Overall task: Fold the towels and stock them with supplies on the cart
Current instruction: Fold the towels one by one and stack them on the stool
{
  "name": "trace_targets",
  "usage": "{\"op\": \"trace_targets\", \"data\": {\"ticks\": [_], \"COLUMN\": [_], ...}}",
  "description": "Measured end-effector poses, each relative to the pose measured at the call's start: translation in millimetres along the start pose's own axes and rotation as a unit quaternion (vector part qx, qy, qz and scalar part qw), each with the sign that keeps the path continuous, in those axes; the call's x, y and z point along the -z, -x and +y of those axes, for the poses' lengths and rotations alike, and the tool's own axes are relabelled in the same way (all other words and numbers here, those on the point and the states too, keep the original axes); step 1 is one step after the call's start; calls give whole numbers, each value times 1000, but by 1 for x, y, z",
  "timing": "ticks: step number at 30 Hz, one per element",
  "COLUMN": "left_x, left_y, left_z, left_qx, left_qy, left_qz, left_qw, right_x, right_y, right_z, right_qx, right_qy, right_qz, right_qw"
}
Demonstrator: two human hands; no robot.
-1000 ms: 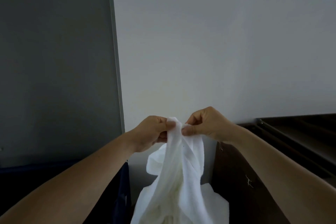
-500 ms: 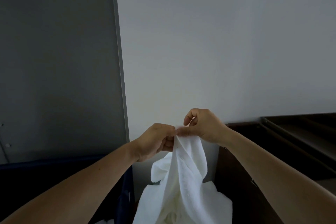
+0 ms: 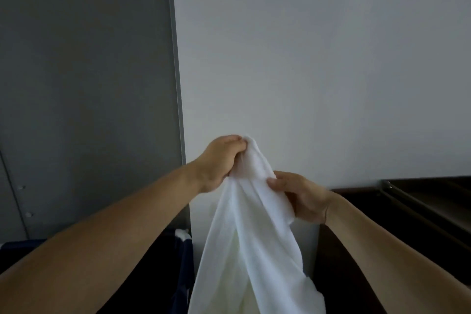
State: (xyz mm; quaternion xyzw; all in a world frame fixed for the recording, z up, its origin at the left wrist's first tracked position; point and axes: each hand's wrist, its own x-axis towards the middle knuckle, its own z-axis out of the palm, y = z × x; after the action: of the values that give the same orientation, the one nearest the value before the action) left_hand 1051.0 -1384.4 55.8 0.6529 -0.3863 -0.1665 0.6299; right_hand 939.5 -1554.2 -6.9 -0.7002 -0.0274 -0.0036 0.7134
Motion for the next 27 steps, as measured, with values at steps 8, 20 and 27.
{"op": "trace_targets", "data": {"ticks": [8, 20, 27], "left_x": [21, 60, 61], "left_y": [-95, -109, -113], "left_z": [111, 112, 109], "left_qx": [-245, -260, -221], "left_qy": [-214, -313, -265], "left_qz": [181, 221, 237], "left_qw": [928, 886, 908], "right_x": [-9, -40, -43], "right_y": [-11, 0, 27], "right_z": [-129, -120, -110], "right_qx": [198, 76, 191], "right_qy": [51, 464, 316], "right_qz": [200, 276, 363], "right_qw": [958, 838, 856]}}
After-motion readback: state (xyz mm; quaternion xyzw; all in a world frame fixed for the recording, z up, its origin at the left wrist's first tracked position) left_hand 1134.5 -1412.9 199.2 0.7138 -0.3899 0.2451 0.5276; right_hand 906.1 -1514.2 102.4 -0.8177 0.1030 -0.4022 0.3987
